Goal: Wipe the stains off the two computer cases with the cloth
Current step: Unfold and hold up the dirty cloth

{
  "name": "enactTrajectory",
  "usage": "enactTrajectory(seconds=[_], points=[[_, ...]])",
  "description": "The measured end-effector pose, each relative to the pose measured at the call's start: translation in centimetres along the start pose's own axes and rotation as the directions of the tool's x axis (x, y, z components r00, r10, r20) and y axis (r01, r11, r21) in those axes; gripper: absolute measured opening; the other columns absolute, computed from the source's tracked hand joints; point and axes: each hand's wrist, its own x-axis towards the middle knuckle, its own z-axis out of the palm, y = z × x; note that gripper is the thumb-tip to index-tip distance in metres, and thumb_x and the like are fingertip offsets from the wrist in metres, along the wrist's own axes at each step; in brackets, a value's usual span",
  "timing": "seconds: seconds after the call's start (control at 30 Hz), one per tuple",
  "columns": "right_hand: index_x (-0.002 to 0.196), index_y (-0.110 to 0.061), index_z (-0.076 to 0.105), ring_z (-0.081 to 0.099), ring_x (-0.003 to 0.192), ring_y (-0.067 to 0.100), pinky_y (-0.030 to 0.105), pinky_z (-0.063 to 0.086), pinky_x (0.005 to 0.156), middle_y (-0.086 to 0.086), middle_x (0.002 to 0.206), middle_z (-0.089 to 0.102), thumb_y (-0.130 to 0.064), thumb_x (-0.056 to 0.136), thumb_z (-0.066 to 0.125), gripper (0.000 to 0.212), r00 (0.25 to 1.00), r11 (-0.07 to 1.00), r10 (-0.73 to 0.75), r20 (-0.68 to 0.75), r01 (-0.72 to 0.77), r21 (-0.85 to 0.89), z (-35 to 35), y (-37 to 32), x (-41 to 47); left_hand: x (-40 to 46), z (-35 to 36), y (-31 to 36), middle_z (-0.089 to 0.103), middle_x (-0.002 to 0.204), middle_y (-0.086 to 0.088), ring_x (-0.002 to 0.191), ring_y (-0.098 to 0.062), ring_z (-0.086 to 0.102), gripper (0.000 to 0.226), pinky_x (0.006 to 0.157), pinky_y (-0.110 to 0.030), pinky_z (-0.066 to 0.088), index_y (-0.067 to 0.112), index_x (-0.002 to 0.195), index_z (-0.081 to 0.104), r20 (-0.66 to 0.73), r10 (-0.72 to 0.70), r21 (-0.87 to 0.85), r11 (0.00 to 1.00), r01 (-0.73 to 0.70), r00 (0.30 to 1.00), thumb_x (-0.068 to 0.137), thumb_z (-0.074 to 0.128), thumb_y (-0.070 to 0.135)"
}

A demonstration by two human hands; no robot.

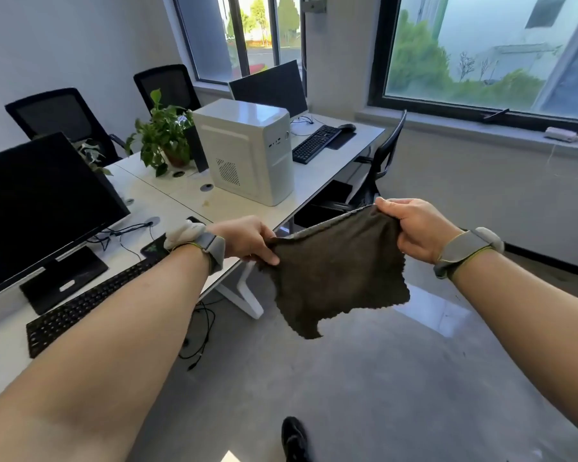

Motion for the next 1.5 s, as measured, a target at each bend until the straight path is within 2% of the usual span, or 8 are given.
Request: enactTrajectory(seconds=[0.13,0.4,0.53,0.87,1.1,1.23,1.4,1.5], points=[[0.105,-0.008,0.076,0.066,0.083,0.018,0.032,0.058,0.075,0.009,0.094,0.072,-0.014,0.097,0.067,0.013,0.978,0.972,-0.131,-0.161,0.095,-0.216,-3.4,-2.2,2.7,4.6,-1.5,-0.3,0.071,0.094,-0.023,0.085,-0.029,0.070,0.013,0.094,-0.044,0.058,-0.008,0.100,0.073,0.043,0.048,-0.403,0.915,-0.027,0.998,0.094,0.068,0.003],[0.079,-0.006,0.075,0.063,0.066,0.031,0.053,0.061,0.076,0.013,0.070,0.066,-0.024,0.095,0.067,0.025,0.817,0.846,-0.227,-0.530,-0.104,-0.523,-5.5,-4.1,11.4,14.7,-4.4,4.4,0.070,0.089,-0.017,0.068,-0.025,0.071,0.022,0.063,-0.043,0.064,-0.005,0.109,0.069,-0.129,-0.054,-0.607,0.794,-0.036,0.990,0.093,0.072,0.011],[0.070,-0.002,0.067,0.064,0.066,0.036,0.062,0.058,0.076,0.015,0.062,0.064,-0.041,0.090,0.059,0.044,0.833,0.806,-0.226,-0.504,-0.131,-0.578,-2.9,-3.4,15.7,19.8,-3.8,8.0,0.071,0.092,-0.018,0.077,-0.028,0.070,0.028,0.063,-0.045,0.063,-0.008,0.113,0.070,-0.140,0.031,-0.542,0.834,-0.103,0.990,0.093,0.072,0.012],[0.139,-0.007,0.046,0.069,0.087,0.029,0.042,0.059,0.074,0.017,0.101,0.070,-0.027,0.108,0.047,0.037,0.963,0.837,0.040,-0.266,-0.177,-0.517,0.6,-5.0,19.3,27.5,-2.7,11.8,0.073,0.082,-0.007,0.078,-0.019,0.066,0.019,0.082,-0.046,0.058,0.018,0.081,0.078,0.137,0.432,-0.157,0.898,-0.411,0.891,0.069,0.083,0.031],[0.108,-0.022,0.064,0.060,0.095,0.019,0.037,0.053,0.083,-0.003,0.097,0.063,-0.025,0.081,0.069,0.028,0.864,0.569,-0.365,-0.348,-0.089,-0.817,-4.5,-7.3,21.1,30.4,-3.8,16.8,0.077,0.087,-0.003,0.086,-0.023,0.073,0.031,0.085,-0.040,0.061,0.031,0.082,0.078,0.128,0.528,-0.009,0.847,-0.531,0.840,0.090,0.066,0.003],[0.108,-0.022,0.069,0.063,0.105,0.020,0.042,0.053,0.092,0.010,0.113,0.070,-0.016,0.079,0.076,0.031,0.986,0.712,0.062,-0.154,-0.152,-0.686,-10.3,-5.9,22.5,32.8,-4.5,18.7,0.076,0.089,-0.011,0.083,-0.023,0.070,0.035,0.084,-0.043,0.060,0.023,0.085,0.079,0.139,0.473,-0.149,0.878,-0.454,0.870,0.094,0.058,-0.003],[0.071,-0.012,0.064,0.058,0.076,0.026,0.044,0.055,0.077,0.012,0.074,0.060,0.002,0.080,0.064,0.016,0.989,0.942,-0.036,-0.147,-0.016,-0.334,-15.8,-9.4,24.6,35.5,-5.4,21.5,0.071,0.088,-0.014,0.080,-0.033,0.068,0.030,0.072,-0.045,0.062,0.011,0.097,0.074,0.121,0.435,-0.306,0.871,-0.383,0.892,0.096,0.052,-0.009],[0.091,-0.009,0.067,0.064,0.083,0.028,0.038,0.056,0.078,0.015,0.090,0.065,-0.015,0.076,0.069,0.016,0.986,0.980,-0.150,-0.071,0.158,0.118,-18.7,-14.8,26.5,37.9,-7.2,27.1,0.069,0.103,-0.015,0.084,-0.025,0.067,0.026,0.073,-0.034,0.061,0.000,0.120,0.068,-0.026,0.477,-0.647,0.662,-0.379,0.878,0.096,0.058,-0.002]])
